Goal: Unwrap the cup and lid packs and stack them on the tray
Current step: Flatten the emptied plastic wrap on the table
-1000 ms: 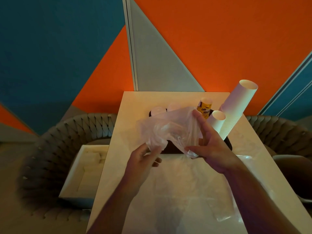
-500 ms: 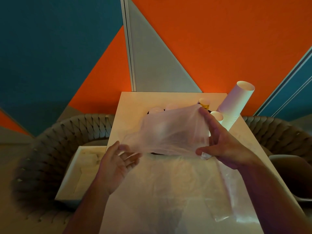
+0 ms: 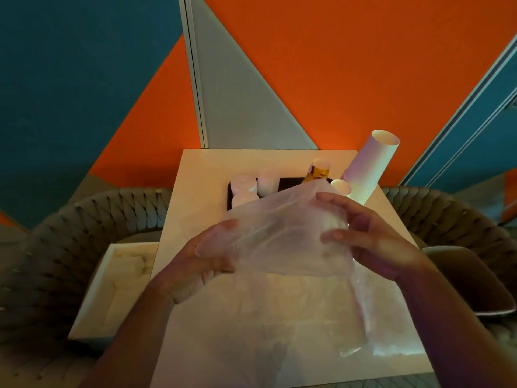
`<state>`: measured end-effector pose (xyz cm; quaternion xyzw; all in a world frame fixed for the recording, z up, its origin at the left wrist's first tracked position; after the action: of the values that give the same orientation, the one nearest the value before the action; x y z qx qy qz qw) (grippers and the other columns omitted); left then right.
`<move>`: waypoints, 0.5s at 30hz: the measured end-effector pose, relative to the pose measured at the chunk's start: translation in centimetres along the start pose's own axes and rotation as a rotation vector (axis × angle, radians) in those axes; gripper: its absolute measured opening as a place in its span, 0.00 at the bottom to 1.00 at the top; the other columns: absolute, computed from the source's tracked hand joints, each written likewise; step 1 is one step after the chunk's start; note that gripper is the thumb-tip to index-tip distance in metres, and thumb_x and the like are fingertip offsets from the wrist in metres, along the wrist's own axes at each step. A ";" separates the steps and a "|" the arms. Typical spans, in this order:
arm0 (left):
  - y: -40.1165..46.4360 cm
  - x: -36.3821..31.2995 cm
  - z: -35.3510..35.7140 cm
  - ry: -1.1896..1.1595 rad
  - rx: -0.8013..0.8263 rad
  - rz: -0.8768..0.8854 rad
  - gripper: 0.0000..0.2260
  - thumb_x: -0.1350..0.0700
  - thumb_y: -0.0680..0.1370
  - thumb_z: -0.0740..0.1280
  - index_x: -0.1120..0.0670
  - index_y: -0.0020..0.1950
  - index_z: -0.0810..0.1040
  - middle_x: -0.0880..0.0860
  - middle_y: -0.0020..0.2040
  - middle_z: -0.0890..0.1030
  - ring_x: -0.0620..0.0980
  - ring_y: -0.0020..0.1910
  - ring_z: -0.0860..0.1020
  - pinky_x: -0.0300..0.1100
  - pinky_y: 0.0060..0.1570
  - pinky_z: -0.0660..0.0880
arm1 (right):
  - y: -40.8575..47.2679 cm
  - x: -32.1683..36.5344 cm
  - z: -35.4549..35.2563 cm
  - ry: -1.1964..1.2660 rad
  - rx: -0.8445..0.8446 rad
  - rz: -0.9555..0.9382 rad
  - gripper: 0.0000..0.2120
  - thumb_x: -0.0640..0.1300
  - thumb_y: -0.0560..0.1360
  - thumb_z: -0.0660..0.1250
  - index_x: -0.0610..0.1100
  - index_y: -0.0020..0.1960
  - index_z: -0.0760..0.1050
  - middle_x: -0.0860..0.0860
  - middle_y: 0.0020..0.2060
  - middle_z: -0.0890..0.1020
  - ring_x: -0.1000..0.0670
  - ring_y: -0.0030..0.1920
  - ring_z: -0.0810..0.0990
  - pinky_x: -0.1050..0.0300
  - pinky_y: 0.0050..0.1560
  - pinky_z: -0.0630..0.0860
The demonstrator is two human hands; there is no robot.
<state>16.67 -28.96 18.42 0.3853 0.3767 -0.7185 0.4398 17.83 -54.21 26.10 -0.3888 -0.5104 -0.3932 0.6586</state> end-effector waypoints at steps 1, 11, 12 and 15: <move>0.0 -0.2 0.1 0.006 -0.010 0.003 0.24 0.62 0.62 0.81 0.48 0.56 0.86 0.50 0.60 0.83 0.53 0.58 0.82 0.48 0.49 0.82 | 0.1 -0.5 -0.5 0.044 -0.081 0.000 0.28 0.38 0.66 0.77 0.44 0.65 0.79 0.47 0.60 0.83 0.45 0.54 0.84 0.49 0.53 0.82; -0.8 -0.2 -2.8 0.106 -0.147 0.031 0.23 0.66 0.65 0.75 0.47 0.56 0.85 0.53 0.59 0.83 0.53 0.51 0.83 0.47 0.47 0.82 | 0.1 -2.4 -2.3 -0.076 -0.225 -0.040 0.35 0.24 0.70 0.71 0.53 0.69 0.76 0.51 0.59 0.84 0.44 0.55 0.85 0.47 0.52 0.84; -1.0 -0.2 -2.7 0.095 -0.111 0.017 0.27 0.66 0.64 0.77 0.46 0.59 0.83 0.52 0.61 0.82 0.54 0.49 0.83 0.48 0.46 0.82 | 0.0 -2.3 -2.2 -0.085 -0.194 -0.046 0.39 0.23 0.69 0.71 0.56 0.71 0.74 0.53 0.62 0.82 0.44 0.57 0.84 0.45 0.54 0.83; -1.6 0.1 -1.5 0.037 0.046 -0.057 0.37 0.62 0.59 0.84 0.43 0.65 0.80 0.52 0.62 0.82 0.58 0.47 0.83 0.50 0.43 0.82 | -0.1 -1.8 -1.4 -0.110 -0.092 -0.055 0.46 0.21 0.69 0.71 0.61 0.74 0.69 0.57 0.65 0.79 0.45 0.61 0.83 0.43 0.55 0.83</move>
<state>15.52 -27.11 18.00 0.3975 0.3790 -0.7319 0.4033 17.92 -55.30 24.06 -0.4252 -0.5379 -0.4123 0.5999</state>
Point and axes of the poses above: each hand's wrist, its own y-axis towards the middle knuckle, its own z-axis out of the palm, x = y × z, the point moved 9 cm from there along y, towards the middle knuckle
